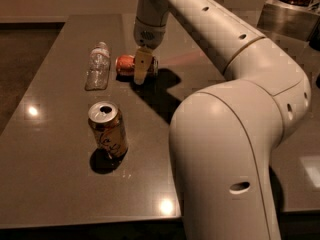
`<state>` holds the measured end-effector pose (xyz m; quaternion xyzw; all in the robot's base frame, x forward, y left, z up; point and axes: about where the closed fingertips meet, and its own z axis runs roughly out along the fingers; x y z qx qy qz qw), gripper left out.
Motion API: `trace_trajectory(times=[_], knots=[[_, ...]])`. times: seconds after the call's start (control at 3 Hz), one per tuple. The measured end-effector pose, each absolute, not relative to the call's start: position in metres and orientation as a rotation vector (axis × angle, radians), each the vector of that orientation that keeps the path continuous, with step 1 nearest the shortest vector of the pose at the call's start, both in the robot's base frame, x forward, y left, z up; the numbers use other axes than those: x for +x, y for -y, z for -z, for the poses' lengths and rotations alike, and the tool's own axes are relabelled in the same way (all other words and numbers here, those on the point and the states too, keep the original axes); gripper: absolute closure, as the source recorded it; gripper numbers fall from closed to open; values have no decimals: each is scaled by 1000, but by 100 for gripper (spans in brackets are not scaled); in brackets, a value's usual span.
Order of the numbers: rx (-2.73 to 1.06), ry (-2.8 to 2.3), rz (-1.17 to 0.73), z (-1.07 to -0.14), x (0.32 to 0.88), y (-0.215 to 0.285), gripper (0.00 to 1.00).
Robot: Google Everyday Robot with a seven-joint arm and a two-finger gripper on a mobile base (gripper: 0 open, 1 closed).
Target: Move coke can near water bottle
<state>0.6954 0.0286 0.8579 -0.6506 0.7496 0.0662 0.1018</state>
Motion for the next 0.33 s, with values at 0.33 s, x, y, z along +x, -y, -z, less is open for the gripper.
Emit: trace_trajectory(times=[0.33], knots=[[-1908, -2200, -191, -855, 701, -33, 0]])
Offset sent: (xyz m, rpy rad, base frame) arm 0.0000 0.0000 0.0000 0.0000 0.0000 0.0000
